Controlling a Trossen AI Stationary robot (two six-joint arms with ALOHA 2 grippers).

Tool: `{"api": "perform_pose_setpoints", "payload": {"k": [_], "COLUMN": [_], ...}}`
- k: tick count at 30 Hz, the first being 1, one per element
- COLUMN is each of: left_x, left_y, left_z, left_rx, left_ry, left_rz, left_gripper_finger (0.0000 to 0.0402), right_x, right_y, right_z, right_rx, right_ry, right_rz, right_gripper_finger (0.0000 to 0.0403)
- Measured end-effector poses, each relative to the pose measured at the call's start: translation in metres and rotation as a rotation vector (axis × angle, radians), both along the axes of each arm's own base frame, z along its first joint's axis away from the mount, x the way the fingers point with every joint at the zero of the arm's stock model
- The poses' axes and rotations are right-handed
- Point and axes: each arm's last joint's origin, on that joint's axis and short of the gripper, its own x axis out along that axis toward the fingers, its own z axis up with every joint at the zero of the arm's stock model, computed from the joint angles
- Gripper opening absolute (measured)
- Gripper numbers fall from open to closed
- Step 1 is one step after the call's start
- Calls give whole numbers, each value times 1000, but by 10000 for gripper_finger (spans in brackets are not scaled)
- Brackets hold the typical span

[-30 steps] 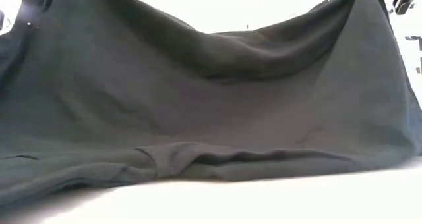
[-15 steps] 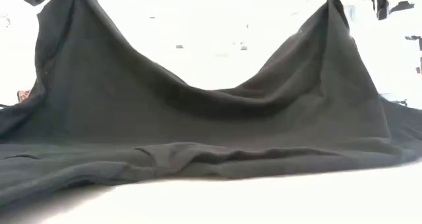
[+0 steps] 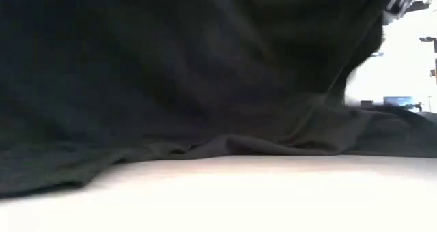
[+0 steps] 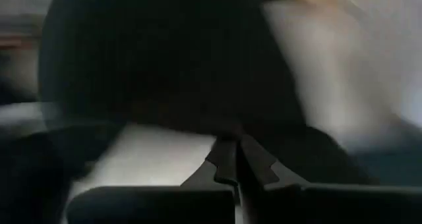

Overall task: Fold laundry
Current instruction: Fold the black t-shirt

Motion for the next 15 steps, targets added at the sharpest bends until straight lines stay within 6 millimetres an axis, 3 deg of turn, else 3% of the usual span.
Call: {"api": "perform_pose_setpoints", "payload": {"k": [4, 8, 15], "left_x": [8, 8, 5], "left_y": [5, 15, 23], "left_z": [-22, -25, -22], "left_rx": [51, 11, 82], "left_ry": [179, 225, 180], "left_rz": [239, 367, 370], "left_gripper_finger": [0, 0, 0], "right_x": [-3, -6, -6], "right_y": [-10, -14, -19], "right_z": [-12, -8, -5], "right_rx": [-67, -63, -135], "right_ry": [132, 93, 63], "right_rz": [-344, -435, -548], "right_gripper_finger": [22, 25, 20]}}
